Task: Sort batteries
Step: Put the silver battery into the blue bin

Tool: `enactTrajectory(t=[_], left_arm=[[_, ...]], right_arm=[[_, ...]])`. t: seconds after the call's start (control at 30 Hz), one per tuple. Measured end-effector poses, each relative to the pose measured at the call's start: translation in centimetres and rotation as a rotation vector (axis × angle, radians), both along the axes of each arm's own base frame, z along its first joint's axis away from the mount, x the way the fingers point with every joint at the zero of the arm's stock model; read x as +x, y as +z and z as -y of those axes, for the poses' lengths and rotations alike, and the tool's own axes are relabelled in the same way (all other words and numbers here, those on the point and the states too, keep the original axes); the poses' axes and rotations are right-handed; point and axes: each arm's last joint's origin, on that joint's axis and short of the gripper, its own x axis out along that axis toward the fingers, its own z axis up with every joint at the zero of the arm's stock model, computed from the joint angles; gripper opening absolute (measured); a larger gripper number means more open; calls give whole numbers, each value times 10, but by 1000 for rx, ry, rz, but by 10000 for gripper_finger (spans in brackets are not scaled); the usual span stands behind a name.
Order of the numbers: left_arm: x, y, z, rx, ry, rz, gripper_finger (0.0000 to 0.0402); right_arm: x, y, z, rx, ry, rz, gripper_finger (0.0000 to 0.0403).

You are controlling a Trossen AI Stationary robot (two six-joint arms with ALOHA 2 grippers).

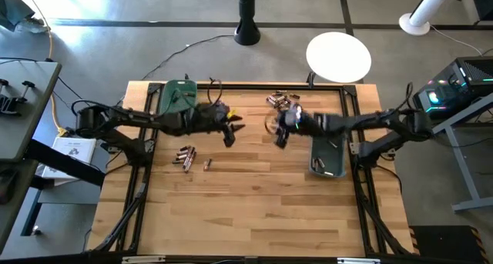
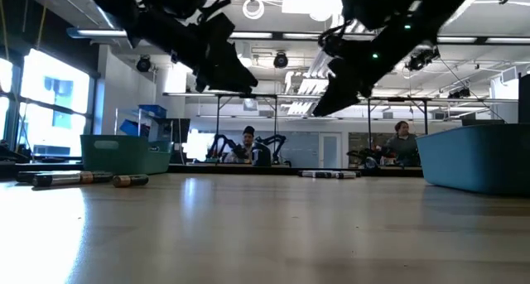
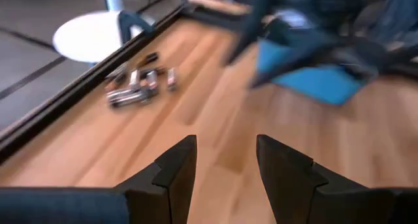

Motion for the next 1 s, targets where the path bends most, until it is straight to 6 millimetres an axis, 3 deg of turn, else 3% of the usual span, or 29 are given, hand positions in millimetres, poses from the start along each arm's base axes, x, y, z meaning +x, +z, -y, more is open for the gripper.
enactTrajectory(t=[0.2,0.37,0.5,0.63,1.0], left_arm=[[-2,-10,21,32,36,32,154],[-5,-16,24,52,68,-15,154],[-5,-16,24,54,68,-14,154],[-5,-15,24,60,66,-10,154],[-4,-14,30,38,59,6,154]], right_arm=[[-11,-8,68,73,45,-278,168],[-17,-28,102,41,127,-426,172],[-22,-52,117,14,247,-555,172],[-22,-69,128,-78,238,-679,172],[-23,-73,135,-106,344,-673,161]])
